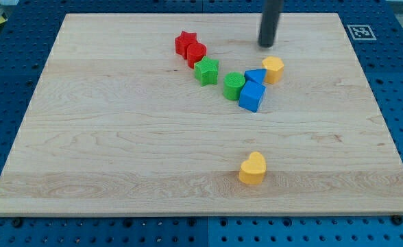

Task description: Move the yellow heart to the top right of the yellow hexagon

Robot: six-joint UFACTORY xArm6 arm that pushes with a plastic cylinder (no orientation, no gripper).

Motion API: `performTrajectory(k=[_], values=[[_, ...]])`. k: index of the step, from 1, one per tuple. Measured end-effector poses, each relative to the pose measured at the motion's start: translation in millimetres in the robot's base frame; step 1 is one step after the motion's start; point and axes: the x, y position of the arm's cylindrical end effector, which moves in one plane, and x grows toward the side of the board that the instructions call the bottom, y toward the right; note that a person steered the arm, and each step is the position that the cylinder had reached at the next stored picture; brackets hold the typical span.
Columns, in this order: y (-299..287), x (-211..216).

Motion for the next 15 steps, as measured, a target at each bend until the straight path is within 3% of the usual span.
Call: performTrajectory(k=[1, 2, 3, 4, 7, 8, 9, 11, 12, 15], values=[[83, 28], [115, 104], [102, 175], [50, 213], [-152, 233], [-175, 280], [-148, 326], [-16, 274], [15, 261], [-51, 315]])
